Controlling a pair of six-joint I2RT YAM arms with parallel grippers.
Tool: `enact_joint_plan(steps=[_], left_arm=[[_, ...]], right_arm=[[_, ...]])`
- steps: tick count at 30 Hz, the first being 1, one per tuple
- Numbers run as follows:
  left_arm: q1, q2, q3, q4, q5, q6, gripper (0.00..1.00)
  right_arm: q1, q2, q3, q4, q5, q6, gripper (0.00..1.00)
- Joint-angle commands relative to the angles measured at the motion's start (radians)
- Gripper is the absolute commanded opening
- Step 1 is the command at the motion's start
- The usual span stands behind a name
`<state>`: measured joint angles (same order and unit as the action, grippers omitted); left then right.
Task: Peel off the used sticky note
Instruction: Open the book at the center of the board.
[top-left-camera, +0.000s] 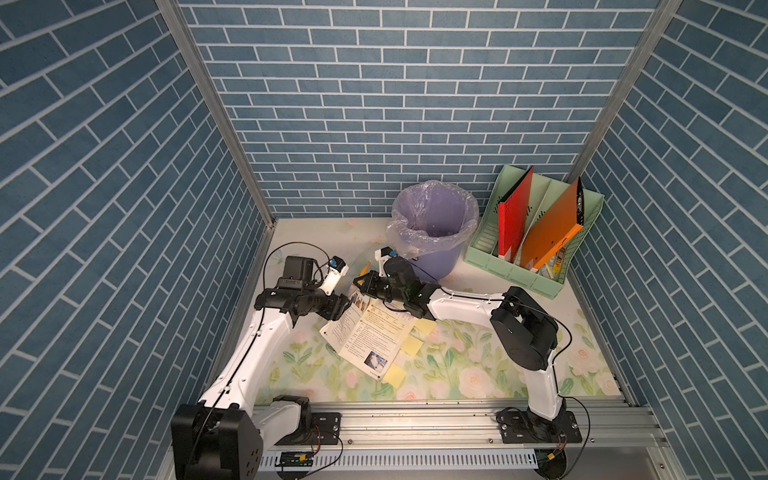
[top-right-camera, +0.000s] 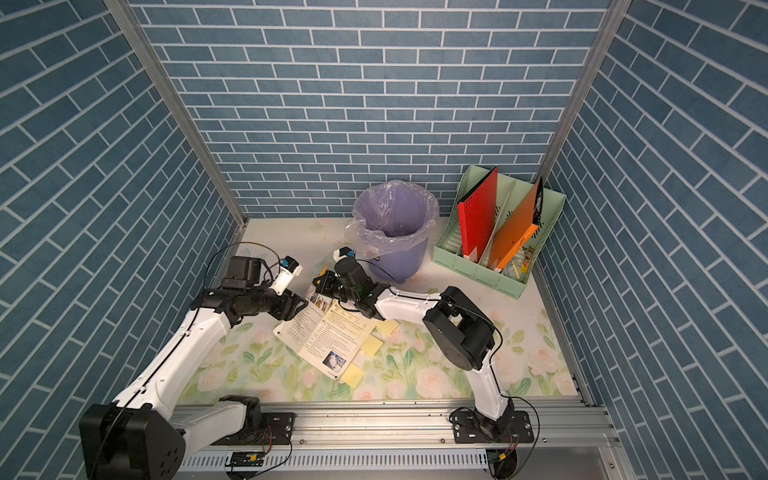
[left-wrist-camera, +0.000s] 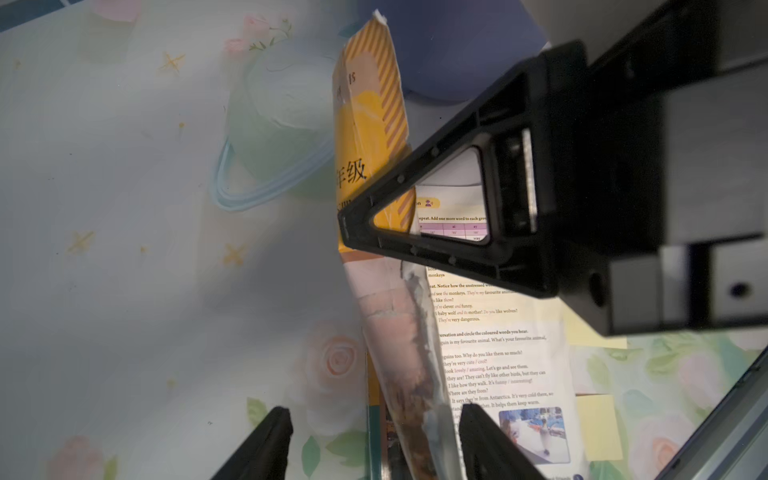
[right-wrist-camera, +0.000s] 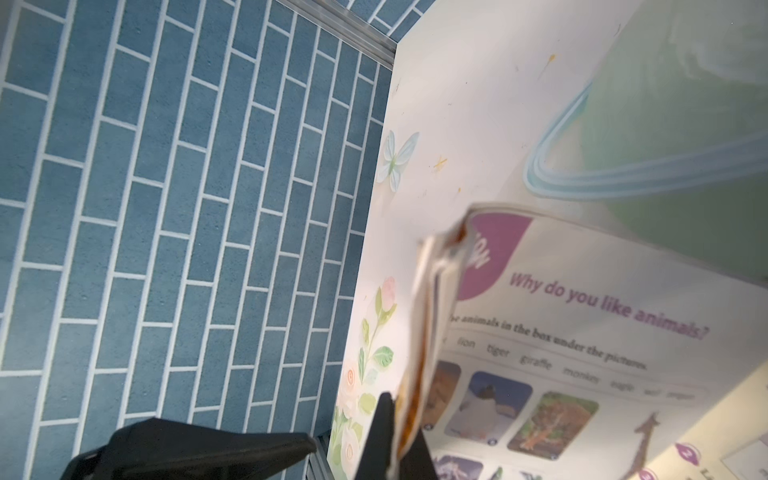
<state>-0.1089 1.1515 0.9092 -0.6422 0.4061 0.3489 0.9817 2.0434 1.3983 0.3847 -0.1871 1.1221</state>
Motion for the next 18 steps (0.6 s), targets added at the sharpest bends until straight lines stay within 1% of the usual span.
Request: enact_joint_plan(steps=[1,5,6,7,8,9,10,12,15,17,18], left_arm=[[0.008,0.05,-0.036,0.037,-0.101,0.059,0.52],[0.009,0.095,-0.05,0.077,-0.171,0.091,0.13],[0.011,0.097,-0.052,0.095,-0.199,0.097,0.04],[0.014,0.101,-0.054,0.114,-0.228,0.105,0.0],[0.017,0.103,-0.057,0.133,-0.254,0.116,0.0],[0.019,0.108,-0.061,0.156,-0.283,0.125,0.0],[0.021,0.118,-0.066,0.184,-0.315,0.139,0.0],[0.025,0.139,-0.066,0.211,-0.348,0.151,0.0],[0.036,0.177,-0.058,0.256,-0.385,0.168,0.0],[0.041,0.201,-0.059,0.302,-0.421,0.186,0.07],[0.045,0.217,-0.059,0.32,-0.438,0.197,0.13]], right_arm=[[0.005,0.021,0.037,0.014,-0.001,-0.001,0.0],[0.004,0.02,0.039,0.019,-0.008,-0.012,0.0],[0.004,0.016,0.036,0.017,-0.013,-0.018,0.12],[0.002,0.005,0.031,0.01,-0.015,-0.026,0.29],[0.001,-0.008,0.023,0.001,-0.013,-0.036,0.42],[-0.001,-0.026,0.009,-0.006,-0.009,-0.046,0.52],[-0.006,-0.054,-0.026,-0.01,-0.004,-0.056,0.6],[-0.012,-0.103,-0.096,-0.004,0.003,-0.067,0.71],[-0.03,-0.205,-0.244,0.012,0.018,-0.07,0.77],[-0.043,-0.276,-0.348,0.016,0.039,-0.065,0.78],[-0.05,-0.315,-0.402,0.016,0.053,-0.06,0.79]])
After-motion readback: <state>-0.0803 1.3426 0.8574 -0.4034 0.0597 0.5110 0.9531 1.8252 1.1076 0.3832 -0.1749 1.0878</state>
